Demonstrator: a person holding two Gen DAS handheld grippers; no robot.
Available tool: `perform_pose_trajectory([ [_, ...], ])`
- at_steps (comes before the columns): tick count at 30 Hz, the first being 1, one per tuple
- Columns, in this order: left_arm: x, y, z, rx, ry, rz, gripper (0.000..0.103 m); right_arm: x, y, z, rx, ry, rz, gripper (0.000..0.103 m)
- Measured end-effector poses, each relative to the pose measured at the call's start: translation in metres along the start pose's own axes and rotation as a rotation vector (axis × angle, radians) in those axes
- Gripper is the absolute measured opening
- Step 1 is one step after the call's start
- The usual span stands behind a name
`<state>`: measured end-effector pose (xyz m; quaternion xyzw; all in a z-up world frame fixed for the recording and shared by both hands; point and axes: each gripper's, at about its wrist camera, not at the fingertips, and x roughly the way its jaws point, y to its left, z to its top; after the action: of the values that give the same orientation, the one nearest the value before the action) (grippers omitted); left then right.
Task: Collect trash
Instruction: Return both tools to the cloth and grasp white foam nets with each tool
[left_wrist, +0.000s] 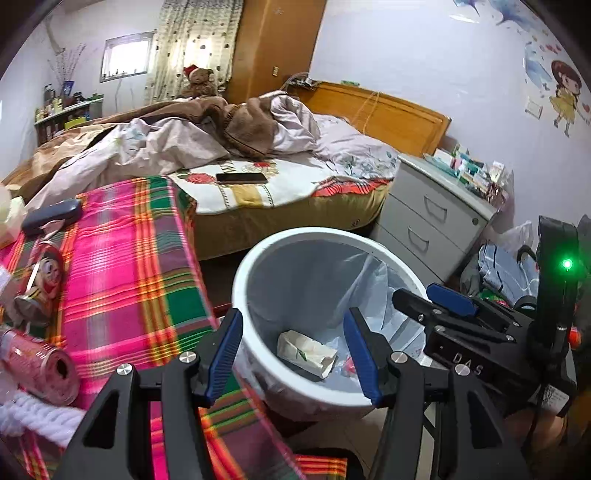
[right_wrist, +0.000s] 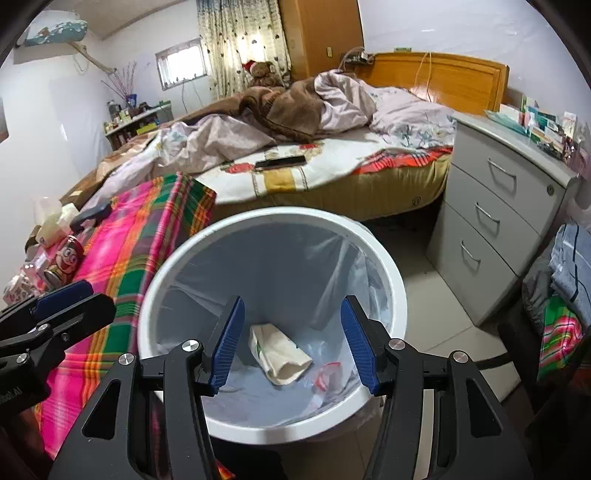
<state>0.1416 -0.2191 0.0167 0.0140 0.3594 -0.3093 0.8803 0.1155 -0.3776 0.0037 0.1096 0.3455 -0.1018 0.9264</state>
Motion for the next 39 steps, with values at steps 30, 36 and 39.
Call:
perform_pose_trajectory([
  [30,-0.158,0.174,-0.074,-0.139,-0.123,0.322,0.068,-0.022,0.178,-0.031,-0.307,-0.030,0.410,0.056],
  [36,-0.163,0.206,-0.085,-0.146,-0.084,0.345,0.068,-0.022,0.205,-0.043,-0.384,-0.001,0.463,0.056],
  [39,-0.162,0.220,-0.089,-0.146,-0.063,0.357,0.068,-0.021,0.217,-0.046,-0.421,0.014,0.477,0.056],
])
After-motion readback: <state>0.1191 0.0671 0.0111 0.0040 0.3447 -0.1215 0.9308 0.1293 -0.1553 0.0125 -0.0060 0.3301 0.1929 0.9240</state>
